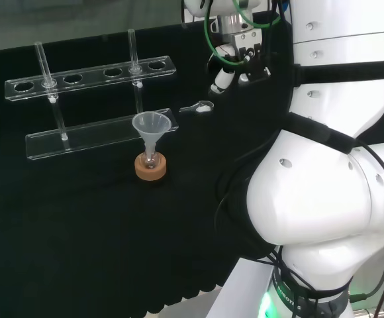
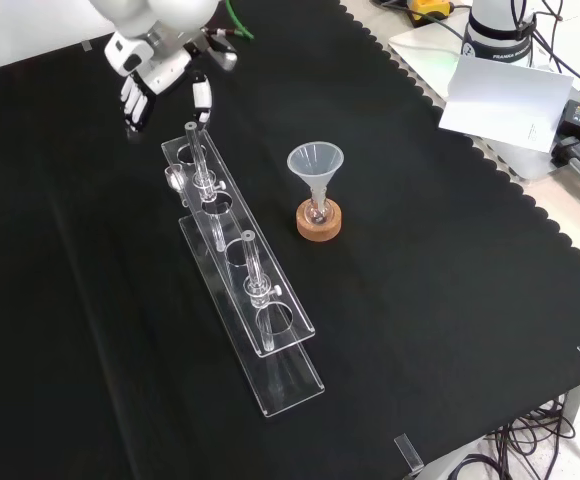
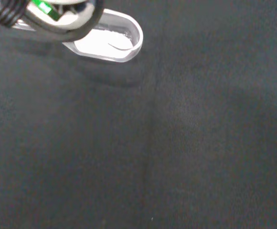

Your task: Pick up the weighing funnel.

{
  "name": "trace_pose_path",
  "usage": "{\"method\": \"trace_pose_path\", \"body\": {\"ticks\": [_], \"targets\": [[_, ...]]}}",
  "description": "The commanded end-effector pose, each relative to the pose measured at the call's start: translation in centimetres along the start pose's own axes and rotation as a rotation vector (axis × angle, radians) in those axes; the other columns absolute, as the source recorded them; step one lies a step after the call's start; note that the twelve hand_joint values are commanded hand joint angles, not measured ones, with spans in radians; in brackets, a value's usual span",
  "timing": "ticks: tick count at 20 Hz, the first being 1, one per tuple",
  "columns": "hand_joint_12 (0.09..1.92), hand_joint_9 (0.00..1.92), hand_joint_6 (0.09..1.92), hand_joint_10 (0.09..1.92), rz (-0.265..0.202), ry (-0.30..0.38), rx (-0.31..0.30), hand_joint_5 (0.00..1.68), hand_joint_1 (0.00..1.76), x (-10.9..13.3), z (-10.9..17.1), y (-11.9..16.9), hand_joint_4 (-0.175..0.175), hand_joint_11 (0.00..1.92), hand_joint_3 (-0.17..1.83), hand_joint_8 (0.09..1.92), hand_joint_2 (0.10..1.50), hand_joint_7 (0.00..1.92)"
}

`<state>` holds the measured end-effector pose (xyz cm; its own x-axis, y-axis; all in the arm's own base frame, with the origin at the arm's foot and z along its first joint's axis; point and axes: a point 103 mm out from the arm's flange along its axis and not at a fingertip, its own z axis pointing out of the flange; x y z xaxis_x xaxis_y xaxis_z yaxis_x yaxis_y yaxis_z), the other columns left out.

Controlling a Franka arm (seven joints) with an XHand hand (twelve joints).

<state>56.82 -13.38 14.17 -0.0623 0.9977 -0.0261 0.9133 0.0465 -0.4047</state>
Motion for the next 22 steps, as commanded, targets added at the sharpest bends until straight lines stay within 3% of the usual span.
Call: {"method": "trace_pose_path", "body": {"ticks": [1,8,22], "targets": [[1.29,0.64,0.11,0.58,-0.015,-0.014,0.013,0.58,0.86,-0.1,1.5,1.9,-0.051,0.44,0.51,0.72,0.62,0.36],[1.29,0.64,0.12,0.58,0.01,0.013,0.024,0.59,0.86,-0.1,2.9,2.7,-0.05,0.44,0.52,0.72,0.61,0.36],[1.3,0.63,0.14,0.58,0.01,0.02,0.048,0.6,0.85,1.6,4.4,2.1,-0.052,0.43,0.53,0.72,0.61,0.36]]}}
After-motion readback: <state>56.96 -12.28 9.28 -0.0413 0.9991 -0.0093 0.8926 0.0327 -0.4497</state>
